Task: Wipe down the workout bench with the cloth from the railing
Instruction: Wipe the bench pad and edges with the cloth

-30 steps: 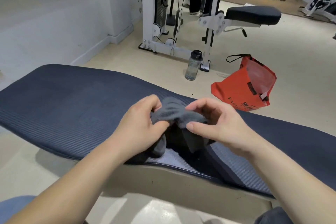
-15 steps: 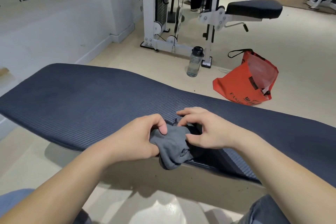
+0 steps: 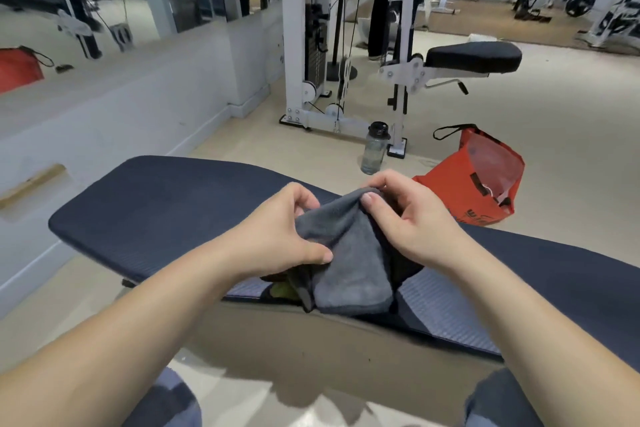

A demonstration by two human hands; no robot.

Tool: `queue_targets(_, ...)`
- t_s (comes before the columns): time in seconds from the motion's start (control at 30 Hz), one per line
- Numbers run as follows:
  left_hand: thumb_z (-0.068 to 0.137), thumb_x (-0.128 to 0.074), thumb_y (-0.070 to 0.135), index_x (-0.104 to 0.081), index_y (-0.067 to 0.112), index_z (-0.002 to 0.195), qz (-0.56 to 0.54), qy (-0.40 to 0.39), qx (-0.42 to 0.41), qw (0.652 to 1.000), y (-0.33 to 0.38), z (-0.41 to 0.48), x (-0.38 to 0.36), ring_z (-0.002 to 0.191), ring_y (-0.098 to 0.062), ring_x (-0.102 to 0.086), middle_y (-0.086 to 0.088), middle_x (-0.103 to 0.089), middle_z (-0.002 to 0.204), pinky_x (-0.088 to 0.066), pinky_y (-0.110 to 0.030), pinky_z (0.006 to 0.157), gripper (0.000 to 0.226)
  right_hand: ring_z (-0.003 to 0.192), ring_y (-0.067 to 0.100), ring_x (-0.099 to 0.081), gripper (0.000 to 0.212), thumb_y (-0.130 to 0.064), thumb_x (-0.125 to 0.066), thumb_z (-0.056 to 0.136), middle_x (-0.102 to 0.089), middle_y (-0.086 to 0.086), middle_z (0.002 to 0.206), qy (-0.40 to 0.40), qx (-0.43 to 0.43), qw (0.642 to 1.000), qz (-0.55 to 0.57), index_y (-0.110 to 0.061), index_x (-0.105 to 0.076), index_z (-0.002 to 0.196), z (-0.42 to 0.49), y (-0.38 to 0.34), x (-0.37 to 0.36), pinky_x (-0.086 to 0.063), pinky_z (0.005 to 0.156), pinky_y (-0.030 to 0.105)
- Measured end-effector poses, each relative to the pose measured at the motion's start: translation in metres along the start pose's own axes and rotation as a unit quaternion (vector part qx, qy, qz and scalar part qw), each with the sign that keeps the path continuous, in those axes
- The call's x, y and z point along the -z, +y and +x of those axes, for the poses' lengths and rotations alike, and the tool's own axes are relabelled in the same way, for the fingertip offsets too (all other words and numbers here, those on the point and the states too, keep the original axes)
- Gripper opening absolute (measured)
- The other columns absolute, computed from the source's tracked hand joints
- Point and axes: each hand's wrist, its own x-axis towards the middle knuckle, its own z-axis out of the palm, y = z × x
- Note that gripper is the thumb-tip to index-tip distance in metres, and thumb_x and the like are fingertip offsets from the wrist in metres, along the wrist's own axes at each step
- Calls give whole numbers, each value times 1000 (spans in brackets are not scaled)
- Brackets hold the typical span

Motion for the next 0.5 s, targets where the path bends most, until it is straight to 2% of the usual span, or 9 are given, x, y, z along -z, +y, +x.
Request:
queue_targets(0.07,71,-84,41,-55,38,111,116,-38,-7,992,3,1,13,79,-8,-64,8,-64,93,-52,-27,65,50,84,13,-66,12,-39,-59,99,-71,-11,89,-22,38,992,-123,-30,-66,103,6,-6,19,-54,78,39)
queue_targets(0.13,79,-76,41,-66,33,95,203,-91,-31,974,10,1,28,75,-10,-65,6,-70,84,-54,-29,66,21,77,12,-64,26,-57,-56,93,-71,-12,85,-59,27,976,-207,-34,-66,101,9,-11,37,-55,74,39)
queue_targets(0.2,85,-72,43,-72,29,85,213,-141,-47,966,14,5,37,64,-7,-62,4,-73,75,-49,-25,60,15,76,10,-64,41,-72,-54,85,-70,-12,81,-97,-2,967,-236,-35,-67,95,14,-11,50,-56,72,39)
queue_targets(0.27,91,-70,46,-76,28,88,136,-185,-35,973,14,12,41,64,-5,-62,8,-74,74,-49,-22,62,20,76,12,-65,50,-79,-59,79,-70,-7,77,-129,-32,965,-227,-31,-71,89,21,-10,59,-56,71,40)
queue_targets(0.33,97,-64,45,-78,21,98,-12,-225,11,974,8,26,40,80,-13,-73,1,-80,91,-55,-29,75,28,72,14,-66,49,-72,-68,78,-71,-1,76,-166,-77,967,-174,-25,-74,86,30,-3,68,-54,68,35)
queue_targets(0.4,100,-58,42,-77,15,107,-109,-233,61,964,-4,41,30,99,-24,-76,-6,-80,104,-58,-35,89,33,67,9,-64,36,-58,-79,78,-74,0,78,-216,-132,961,-115,-23,-76,86,35,11,75,-49,62,28)
queue_targets(0.47,101,-58,43,-78,16,105,-96,-201,90,971,-22,69,10,103,-26,-75,-4,-80,103,-57,-39,95,34,65,6,-61,27,-47,-84,80,-72,-4,75,-257,-190,943,-89,-21,-76,86,41,43,73,-45,62,25)
queue_targets(0.5,99,-59,47,-78,18,100,-43,-184,93,978,-30,85,-1,101,-25,-75,-1,-81,98,-58,-39,94,35,63,6,-59,26,-43,-85,81,-70,-5,73,-260,-214,937,-92,-19,-75,84,44,62,67,-44,60,23)
